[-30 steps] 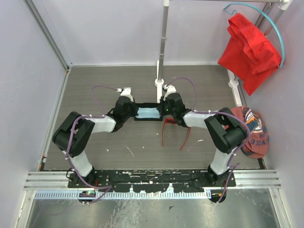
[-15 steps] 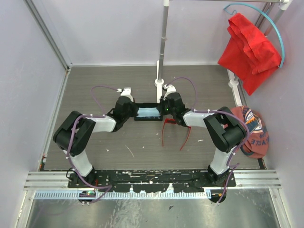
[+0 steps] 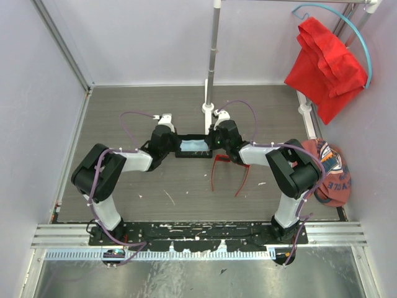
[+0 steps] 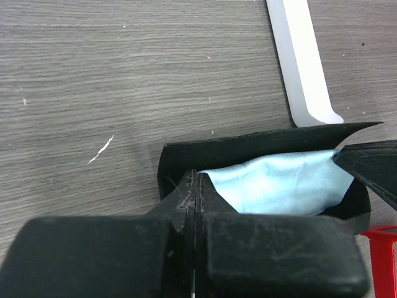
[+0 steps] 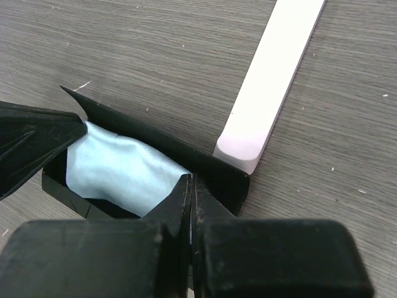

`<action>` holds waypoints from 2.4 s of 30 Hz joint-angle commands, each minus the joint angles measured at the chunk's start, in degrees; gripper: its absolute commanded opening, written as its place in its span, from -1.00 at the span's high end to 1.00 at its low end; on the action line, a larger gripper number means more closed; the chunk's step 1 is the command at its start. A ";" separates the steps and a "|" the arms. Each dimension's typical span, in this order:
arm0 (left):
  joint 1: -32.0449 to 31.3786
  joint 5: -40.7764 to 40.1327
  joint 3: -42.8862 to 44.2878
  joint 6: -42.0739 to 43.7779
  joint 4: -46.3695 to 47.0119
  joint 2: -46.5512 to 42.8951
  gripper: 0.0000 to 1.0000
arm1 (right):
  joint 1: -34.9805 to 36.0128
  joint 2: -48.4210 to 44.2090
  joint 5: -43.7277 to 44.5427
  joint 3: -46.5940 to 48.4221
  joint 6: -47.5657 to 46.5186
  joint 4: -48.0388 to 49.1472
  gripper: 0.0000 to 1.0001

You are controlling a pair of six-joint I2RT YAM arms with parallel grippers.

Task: Organize the sunglasses
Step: Place the glasses cleaning cloth in the sunglasses case, then pick up the sunglasses from the center of the board.

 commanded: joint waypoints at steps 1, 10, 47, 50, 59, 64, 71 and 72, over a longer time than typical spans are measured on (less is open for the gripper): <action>0.42 0.10 1.75 0.26 2.01 0.57 1.00 | -0.29 0.36 -0.68 2.37 -0.41 3.19 0.99; 0.50 0.46 1.81 -0.05 1.97 0.99 0.99 | -0.31 0.63 -1.24 2.12 -0.25 3.30 0.98; -4.71 -4.39 -11.71 -8.23 -18.68 -35.72 -0.96 | -0.30 -32.17 14.56 -9.46 3.03 -25.44 -0.12; -6.46 -4.72 -14.31 -9.15 -20.23 -38.11 -0.96 | -0.29 -35.39 17.50 -11.16 3.15 -28.06 -0.14; -11.44 -6.71 -16.63 -10.06 -22.72 -38.42 -0.96 | -0.33 -38.51 20.03 -13.06 3.36 -32.32 -0.21; -12.06 -6.38 -17.65 -10.97 -20.51 -35.88 -0.96 | -0.33 -36.14 20.82 -10.88 2.82 -35.20 -0.23; -12.30 -4.42 -16.65 -11.26 -17.73 -30.98 -0.96 | -0.31 -31.50 20.18 -8.52 0.63 -35.98 -0.30; -12.25 -4.24 -16.72 -11.28 -17.42 -30.56 -0.96 | -0.29 -30.72 19.86 -8.03 0.06 -36.07 -0.30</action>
